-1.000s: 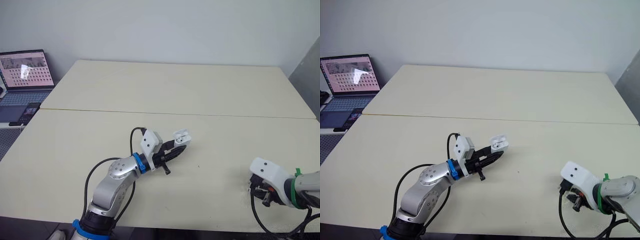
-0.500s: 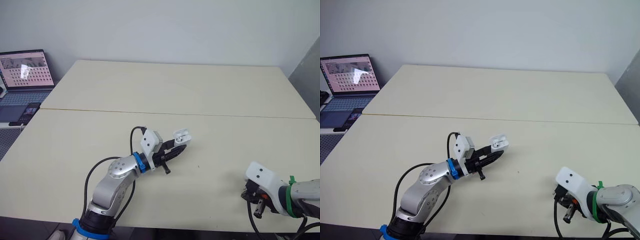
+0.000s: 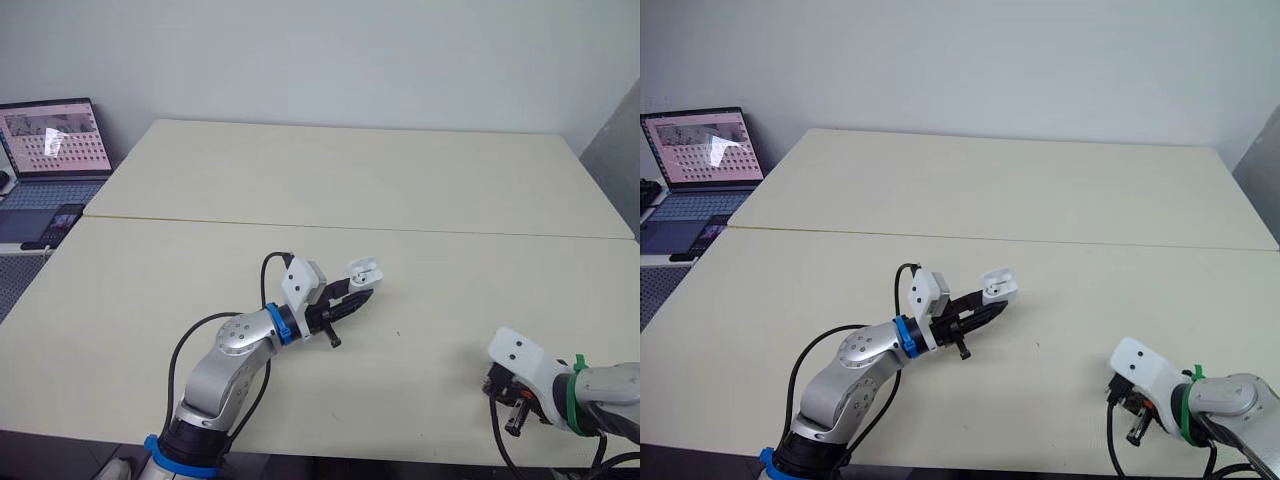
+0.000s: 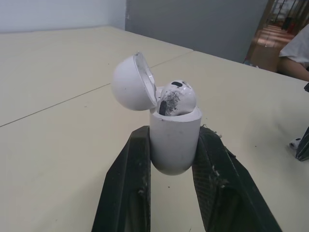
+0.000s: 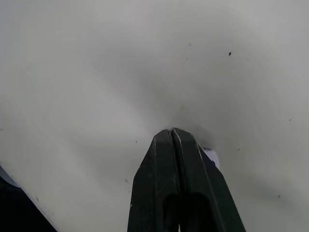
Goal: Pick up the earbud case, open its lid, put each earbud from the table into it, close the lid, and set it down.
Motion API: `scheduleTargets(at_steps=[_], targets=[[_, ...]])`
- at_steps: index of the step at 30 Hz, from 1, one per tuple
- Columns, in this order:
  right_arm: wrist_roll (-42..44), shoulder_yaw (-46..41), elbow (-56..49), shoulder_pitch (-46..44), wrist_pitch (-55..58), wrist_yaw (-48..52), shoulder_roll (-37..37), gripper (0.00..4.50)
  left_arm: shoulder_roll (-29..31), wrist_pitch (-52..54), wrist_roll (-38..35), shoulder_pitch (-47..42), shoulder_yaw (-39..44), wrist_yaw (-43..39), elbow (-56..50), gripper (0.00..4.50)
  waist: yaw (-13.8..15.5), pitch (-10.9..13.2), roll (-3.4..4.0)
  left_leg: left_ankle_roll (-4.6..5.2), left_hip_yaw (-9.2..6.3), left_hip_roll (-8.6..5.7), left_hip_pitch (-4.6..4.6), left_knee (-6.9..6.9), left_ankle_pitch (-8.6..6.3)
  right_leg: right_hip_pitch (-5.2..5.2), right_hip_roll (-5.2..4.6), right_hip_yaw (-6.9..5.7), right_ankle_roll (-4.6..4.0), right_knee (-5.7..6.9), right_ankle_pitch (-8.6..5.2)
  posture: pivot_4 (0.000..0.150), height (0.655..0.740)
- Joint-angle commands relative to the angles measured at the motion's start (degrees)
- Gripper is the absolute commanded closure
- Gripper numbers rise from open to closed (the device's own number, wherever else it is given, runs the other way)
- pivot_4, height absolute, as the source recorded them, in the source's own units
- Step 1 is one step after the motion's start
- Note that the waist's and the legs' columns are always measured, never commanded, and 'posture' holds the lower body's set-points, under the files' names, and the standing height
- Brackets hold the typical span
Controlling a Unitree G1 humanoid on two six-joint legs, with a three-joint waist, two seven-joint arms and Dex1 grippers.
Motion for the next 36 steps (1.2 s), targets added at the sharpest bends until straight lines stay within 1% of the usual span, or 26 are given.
scheduleTargets(at_steps=[1, 8, 11, 14, 17, 24, 28, 36], targets=[[0.96, -1.48, -0.9, 0.07, 0.58, 0.33, 0.73, 4.47, -0.1, -0.1, -0.72, -0.34, 0.06, -0.07, -2.97, 3.7, 0.01, 0.0, -0.01, 0.0, 0.0, 0.0, 0.0, 0.0, 0.0, 0.0, 0.0, 0.01, 0.0, 0.0, 0.0, 0.15, 0.74], [8.9, -10.68, -2.66, -4.82, 4.65, 4.29, 4.64, 4.47, -0.09, 0.14, -0.81, -0.54, -0.03, -0.12, -2.94, 3.7, -0.06, 0.02, -0.02, 0.0, 0.02, 0.0, 0.01, 0.0, 0.0, -0.02, 0.02, 0.02, 0.0, 0.02, 0.0, 0.15, 0.74], [10.79, -13.79, -2.88, -3.84, 6.0, 6.33, 2.68, 4.47, -0.17, 0.24, -0.82, -0.72, -0.1, -0.11, -2.88, 3.7, -0.04, 0.02, -0.02, 0.01, 0.01, 0.01, 0.0, 0.0, 0.0, -0.02, 0.02, 0.01, 0.0, 0.02, 0.0, 0.15, 0.74], [8.37, -15.27, -0.9, -1.16, 4.96, 6.09, -0.29, 4.47, -0.14, 0.28, -0.8, -0.69, -0.08, -0.15, -2.91, 3.7, -0.02, 0.02, -0.02, 0.01, 0.03, -0.01, -0.01, 0.0, 0.0, -0.02, 0.02, 0.02, 0.0, 0.01, 0.0, 0.15, 0.74], [4.99, -15.26, 1.81, 1.99, 2.51, 5.27, -2.58, 4.47, -0.16, 0.39, -0.71, -0.68, -0.06, -0.14, -2.94, 3.7, -0.01, 0.02, -0.02, 0.01, 0.04, -0.01, 0.0, 0.01, -0.01, -0.02, 0.01, 0.03, 0.0, 0.01, 0.0, 0.15, 0.74], [1.34, -13.76, 4.29, 6.34, -1.28, 5.15, -3.68, 4.47, -0.13, 0.55, -0.59, -0.69, 0.06, 0.11, -3.14, 3.7, -0.01, 0.02, -0.02, 0.01, 0.05, 0.0, 0.0, 0.0, 0.0, -0.02, 0.02, 0.04, 0.0, 0.02, 0.0, 0.15, 0.74], [0.48, -11.25, 4.82, 6.34, -3.0, 4.51, -2.7, 4.47, -0.07, 0.68, -0.54, -0.7, 0.09, 0.27, -3.33, 3.7, -0.01, 0.02, -0.02, 0.01, 0.05, 0.0, 0.01, 0.0, 0.0, -0.02, 0.02, 0.04, 0.0, 0.02, 0.0, 0.15, 0.74], [-0.91, -7.08, 7.08, 3.23, -5.13, 3.3, -1.16, 4.47, 0.25, 0.68, -0.45, -0.67, 0.21, 0.22, -3.5, 3.7, -0.03, 0.02, -0.02, 0.01, 0.03, 0.0, 0.0, 0.0, 0.0, -0.02, 0.02, 0.03, 0.0, 0.02, 0.0, 0.15, 0.74]])
